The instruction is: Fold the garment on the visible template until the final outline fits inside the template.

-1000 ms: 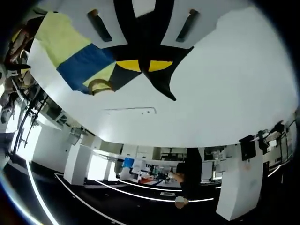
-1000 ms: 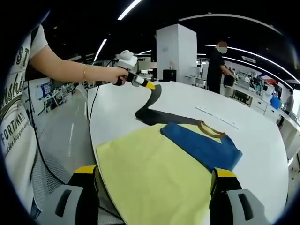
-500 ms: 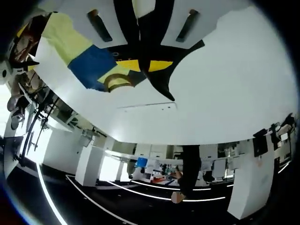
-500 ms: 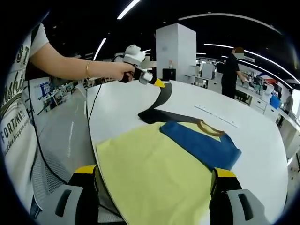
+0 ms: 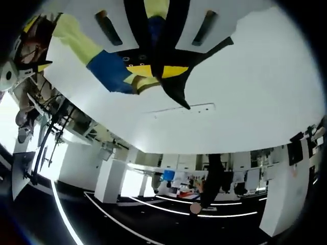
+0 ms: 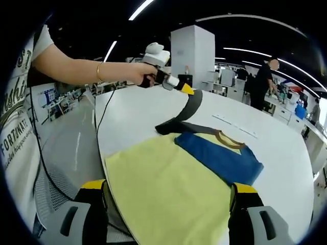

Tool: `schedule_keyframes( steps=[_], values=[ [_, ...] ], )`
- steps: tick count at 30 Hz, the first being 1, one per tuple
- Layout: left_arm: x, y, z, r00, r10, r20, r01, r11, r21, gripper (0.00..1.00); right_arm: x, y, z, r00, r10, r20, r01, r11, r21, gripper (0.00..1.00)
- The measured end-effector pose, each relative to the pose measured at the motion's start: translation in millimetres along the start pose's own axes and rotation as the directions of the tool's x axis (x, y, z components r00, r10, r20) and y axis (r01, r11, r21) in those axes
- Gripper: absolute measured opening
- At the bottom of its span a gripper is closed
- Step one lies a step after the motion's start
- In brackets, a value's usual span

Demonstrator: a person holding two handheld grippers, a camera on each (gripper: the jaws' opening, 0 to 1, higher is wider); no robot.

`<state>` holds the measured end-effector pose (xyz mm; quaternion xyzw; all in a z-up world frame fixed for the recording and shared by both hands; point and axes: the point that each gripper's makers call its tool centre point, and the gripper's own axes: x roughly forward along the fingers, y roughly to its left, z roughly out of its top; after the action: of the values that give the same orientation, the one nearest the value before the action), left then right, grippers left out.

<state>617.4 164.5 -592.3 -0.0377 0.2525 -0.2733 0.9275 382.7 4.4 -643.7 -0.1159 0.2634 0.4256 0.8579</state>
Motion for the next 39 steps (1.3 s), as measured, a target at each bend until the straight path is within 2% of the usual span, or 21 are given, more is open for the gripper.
schedule_keyframes(
  steps=[6,11,23,39],
  values=[
    [12.1,-17.3,3.0,0.999,-0.031,0.009,0.032,0.999,-0.006,0.01,0.2,4.2,-3.4,1.000,0.004,-0.001,-0.004,1.000,0.010,0.99],
    [21.7,-29.8,0.8,0.999,-0.047,-0.003,0.047,0.999,0.014,0.01,-1.1,3.9,-5.6,1.000,0.000,-0.009,0.000,1.000,0.012,0.99],
    [43.0,-61.3,6.6,0.995,-0.098,0.018,0.097,0.994,0.043,0.01,-2.4,2.5,-10.6,1.000,-0.003,-0.026,0.003,1.000,0.013,0.99],
    [70.2,-102.2,7.5,0.984,-0.179,0.015,0.178,0.982,0.056,0.01,3.0,0.1,-14.9,0.999,-0.007,-0.032,0.008,0.999,0.032,0.99]
  ],
)
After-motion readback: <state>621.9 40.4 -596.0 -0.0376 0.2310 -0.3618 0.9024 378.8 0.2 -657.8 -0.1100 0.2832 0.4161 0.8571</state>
